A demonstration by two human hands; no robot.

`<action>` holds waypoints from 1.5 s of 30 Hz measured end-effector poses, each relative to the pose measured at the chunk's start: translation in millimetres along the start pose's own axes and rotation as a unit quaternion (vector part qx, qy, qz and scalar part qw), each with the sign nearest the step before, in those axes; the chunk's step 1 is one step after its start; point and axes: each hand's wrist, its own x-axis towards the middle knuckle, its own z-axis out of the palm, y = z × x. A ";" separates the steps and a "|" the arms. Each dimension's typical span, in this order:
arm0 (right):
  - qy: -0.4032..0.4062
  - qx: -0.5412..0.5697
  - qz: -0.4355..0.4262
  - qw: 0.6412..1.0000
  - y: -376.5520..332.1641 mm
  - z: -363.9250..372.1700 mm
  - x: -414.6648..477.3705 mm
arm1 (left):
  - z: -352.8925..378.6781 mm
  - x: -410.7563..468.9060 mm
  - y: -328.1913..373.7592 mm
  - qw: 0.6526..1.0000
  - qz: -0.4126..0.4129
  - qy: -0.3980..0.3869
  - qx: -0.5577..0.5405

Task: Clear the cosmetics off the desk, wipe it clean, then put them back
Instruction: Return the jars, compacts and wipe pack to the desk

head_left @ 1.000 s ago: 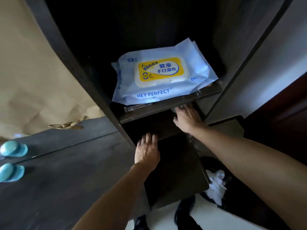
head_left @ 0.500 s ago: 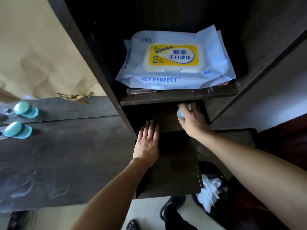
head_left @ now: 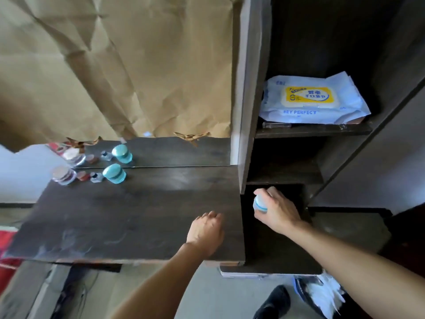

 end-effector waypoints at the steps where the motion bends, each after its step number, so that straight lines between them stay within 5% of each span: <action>1: -0.003 0.001 -0.006 1.000 -19.0 4.1 -3.6 | -4.3 -15.9 -15.1 1.000 -0.007 0.003 0.002; 11: -0.015 0.027 -0.107 0.994 -194.1 44.8 8.8 | -29.7 -135.7 -157.6 0.989 -0.142 0.033 -0.009; 23: -0.068 0.007 -0.166 0.984 -308.6 102.7 134.1 | -37.6 -117.0 -278.3 0.973 -0.230 0.019 -0.025; 35: -0.100 -0.033 -0.173 0.979 -377.6 166.2 241.0 | 7.4 -33.2 -367.4 0.978 -0.202 0.024 -0.038; 45: -0.122 -0.036 -0.106 0.986 -376.1 189.7 242.3 | 41.7 -28.7 -386.1 0.989 -0.145 -0.039 -0.008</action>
